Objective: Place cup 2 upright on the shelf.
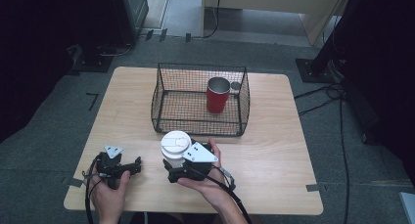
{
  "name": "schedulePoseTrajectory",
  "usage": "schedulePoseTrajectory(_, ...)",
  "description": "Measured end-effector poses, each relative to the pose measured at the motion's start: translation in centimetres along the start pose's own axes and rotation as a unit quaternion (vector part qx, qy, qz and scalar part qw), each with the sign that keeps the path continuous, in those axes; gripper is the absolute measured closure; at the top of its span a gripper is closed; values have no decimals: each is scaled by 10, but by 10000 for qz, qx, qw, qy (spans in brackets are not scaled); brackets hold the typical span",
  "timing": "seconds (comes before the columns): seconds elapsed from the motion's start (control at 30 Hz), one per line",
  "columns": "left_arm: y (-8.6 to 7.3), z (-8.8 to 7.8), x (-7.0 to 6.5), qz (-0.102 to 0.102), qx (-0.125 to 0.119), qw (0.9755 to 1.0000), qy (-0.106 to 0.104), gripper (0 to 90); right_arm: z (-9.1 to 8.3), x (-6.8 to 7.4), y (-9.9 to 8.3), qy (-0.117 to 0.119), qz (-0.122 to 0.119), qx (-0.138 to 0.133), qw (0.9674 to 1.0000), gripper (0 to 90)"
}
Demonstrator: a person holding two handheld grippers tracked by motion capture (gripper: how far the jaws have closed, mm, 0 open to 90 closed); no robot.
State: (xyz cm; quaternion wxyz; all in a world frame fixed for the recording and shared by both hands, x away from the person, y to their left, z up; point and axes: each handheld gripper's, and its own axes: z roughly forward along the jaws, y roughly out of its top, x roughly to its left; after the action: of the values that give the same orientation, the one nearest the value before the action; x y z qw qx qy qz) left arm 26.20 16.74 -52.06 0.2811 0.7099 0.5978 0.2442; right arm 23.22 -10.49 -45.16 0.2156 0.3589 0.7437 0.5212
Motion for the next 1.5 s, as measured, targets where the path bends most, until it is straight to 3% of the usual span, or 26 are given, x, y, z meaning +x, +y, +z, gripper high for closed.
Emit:
schedulePoseTrajectory(0.3, 0, 0, 0, 0, -1, 10000, -1, 1, 5, 3, -2, -135, -204, -59, 9997, 152)
schedulePoseTrajectory(0.8, 0, 0, 0, 1, 0, 10000, -2, 1, 2, 5, -1, -212, -280, -232, 9991, 163)
schedulePoseTrajectory(0.93, 0, 0, 0, 13, 0, 10000, 0, 0, -1, 4, 3, -202, -199, -321, 9991, 163)
schedulePoseTrajectory(1.5, 0, 0, 0, 7, 5, 10000, -2, 1, -11, 0, 27, -290, -334, -576, 9974, 163)
